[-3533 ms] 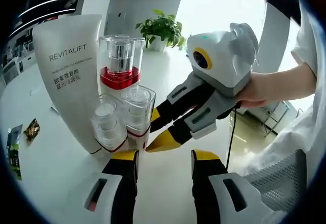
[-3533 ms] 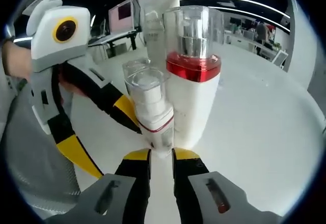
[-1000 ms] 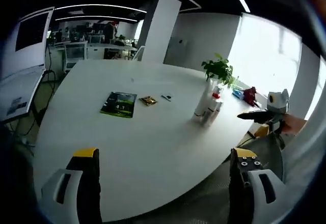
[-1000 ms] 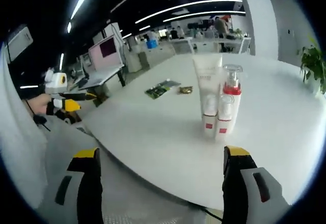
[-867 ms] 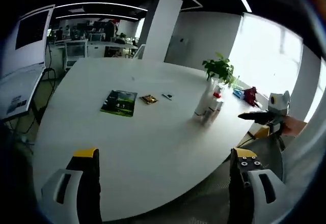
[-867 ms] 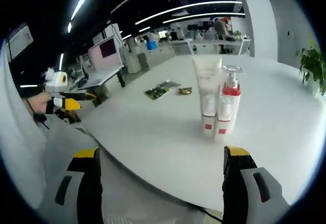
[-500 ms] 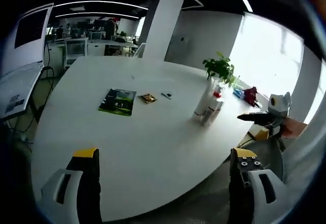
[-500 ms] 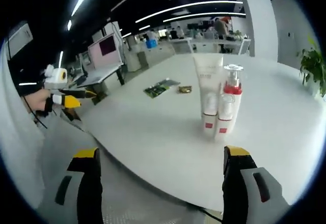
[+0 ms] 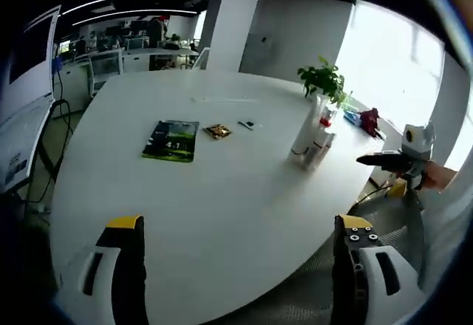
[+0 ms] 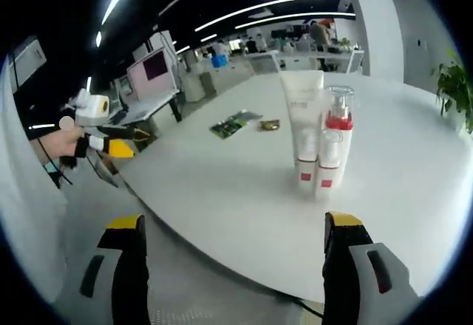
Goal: Arrange the skincare products in the storage area until every visible bottle or jar stands upright without overlapping.
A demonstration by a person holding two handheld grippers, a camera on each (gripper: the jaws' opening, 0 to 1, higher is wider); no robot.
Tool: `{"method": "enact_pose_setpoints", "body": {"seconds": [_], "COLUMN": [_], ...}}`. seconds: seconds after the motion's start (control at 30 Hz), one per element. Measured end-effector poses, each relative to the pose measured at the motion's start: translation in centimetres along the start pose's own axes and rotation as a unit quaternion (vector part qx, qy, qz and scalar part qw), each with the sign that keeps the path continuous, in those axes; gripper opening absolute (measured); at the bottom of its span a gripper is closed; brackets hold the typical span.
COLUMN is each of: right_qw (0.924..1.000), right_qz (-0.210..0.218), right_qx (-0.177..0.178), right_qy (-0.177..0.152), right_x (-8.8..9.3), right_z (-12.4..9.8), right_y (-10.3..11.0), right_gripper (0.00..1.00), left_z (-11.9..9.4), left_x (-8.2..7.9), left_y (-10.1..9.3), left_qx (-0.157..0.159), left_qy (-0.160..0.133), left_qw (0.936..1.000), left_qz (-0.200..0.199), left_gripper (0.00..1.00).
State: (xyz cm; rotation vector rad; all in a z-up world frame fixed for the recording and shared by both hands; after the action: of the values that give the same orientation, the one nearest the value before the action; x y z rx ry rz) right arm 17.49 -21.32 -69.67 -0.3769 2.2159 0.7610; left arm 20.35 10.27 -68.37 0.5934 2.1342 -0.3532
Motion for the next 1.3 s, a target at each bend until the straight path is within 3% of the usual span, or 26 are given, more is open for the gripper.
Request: {"method": "enact_pose_setpoints", "body": {"seconds": [0.27,0.6,0.83,1.03,1.3], "right_qw": [1.0000,0.9999,0.9998,0.9996,0.9994], "right_qz": [0.006,0.012,0.015,-0.001,0.018], "right_qx": [0.005,0.007,0.013,0.013,0.013], "right_qy": [0.002,0.003,0.002,0.024,0.027], "right_x": [0.0,0.0,0.0,0.4,0.6], "right_z": [-0.2,-0.3,-0.3,0.1,0.1], "right_y": [-0.2,-0.5,-0.6,-0.3,-0.7], "right_gripper": [0.99,0.99,1.00,1.00,1.00], "left_z": [2.4,6.2,8.0,10.4,13.0], "left_x": [-2.0,-4.3,-4.9,-5.8,-6.1], "left_y": [1.5,4.4,5.4,7.4,9.5], "left_qx": [0.008,0.008,0.009,0.007,0.002], "left_qy": [0.011,0.046,0.070,0.096,0.134], "left_qw": [0.9997,0.9982,0.9967,0.9941,0.9892], "left_qz": [0.018,0.038,0.041,0.049,0.058], "left_gripper": [0.98,0.98,0.97,0.96,0.95]}}
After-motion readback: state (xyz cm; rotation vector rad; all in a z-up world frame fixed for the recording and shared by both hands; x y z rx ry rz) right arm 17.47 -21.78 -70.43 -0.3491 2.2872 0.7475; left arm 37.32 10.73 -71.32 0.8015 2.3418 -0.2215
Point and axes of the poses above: the point that each gripper's makers call its tool centre point, and the gripper's own axes: z roughly forward along the fingers, y roughly to its left, x roughly out of its underside, the point moved 5 cm from there along -z, roughly backward along the fingers, and after that the axes turned 14 degrees about z, right-handed, at the moved point
